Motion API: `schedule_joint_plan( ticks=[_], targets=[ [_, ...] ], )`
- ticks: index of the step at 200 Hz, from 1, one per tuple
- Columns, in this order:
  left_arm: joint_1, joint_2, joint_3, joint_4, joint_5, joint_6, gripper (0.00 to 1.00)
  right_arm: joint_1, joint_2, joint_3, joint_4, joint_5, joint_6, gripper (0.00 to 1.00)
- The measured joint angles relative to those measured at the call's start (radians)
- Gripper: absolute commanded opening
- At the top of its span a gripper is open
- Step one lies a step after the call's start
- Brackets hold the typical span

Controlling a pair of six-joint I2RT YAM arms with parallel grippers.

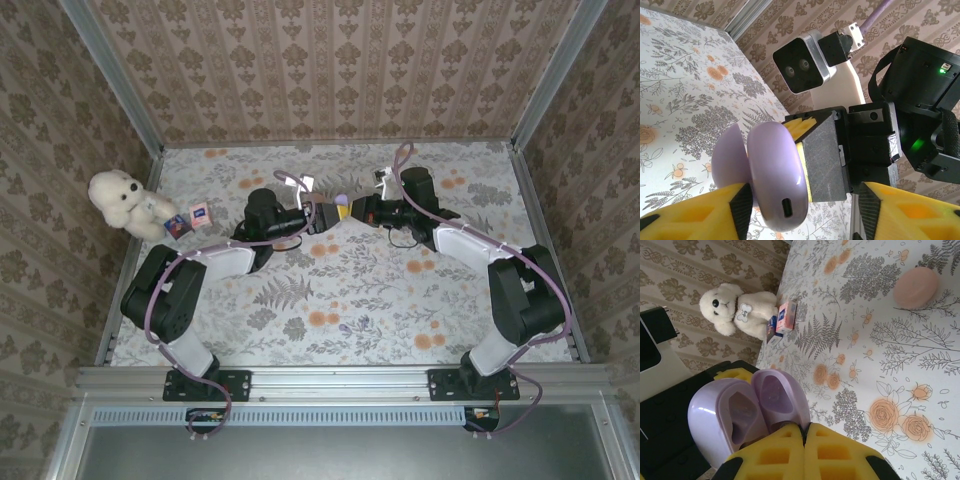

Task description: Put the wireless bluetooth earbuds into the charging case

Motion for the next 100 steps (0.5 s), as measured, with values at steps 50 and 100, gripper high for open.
schedule_joint_plan(
  ticks=[50, 100],
  targets=[
    [0.043, -0.014, 0.000, -0.051, 0.002, 0.027, 0.76, 0.000, -0.001, 0.051, -0.146, 0.048, -0.102, 0.04],
    [0.105, -0.082, 0.112, -0.432, 0.026, 0.263, 0.83, 0.005, -0.003, 0.140, -0.362, 0.186, -0.315, 0.02]
  ],
)
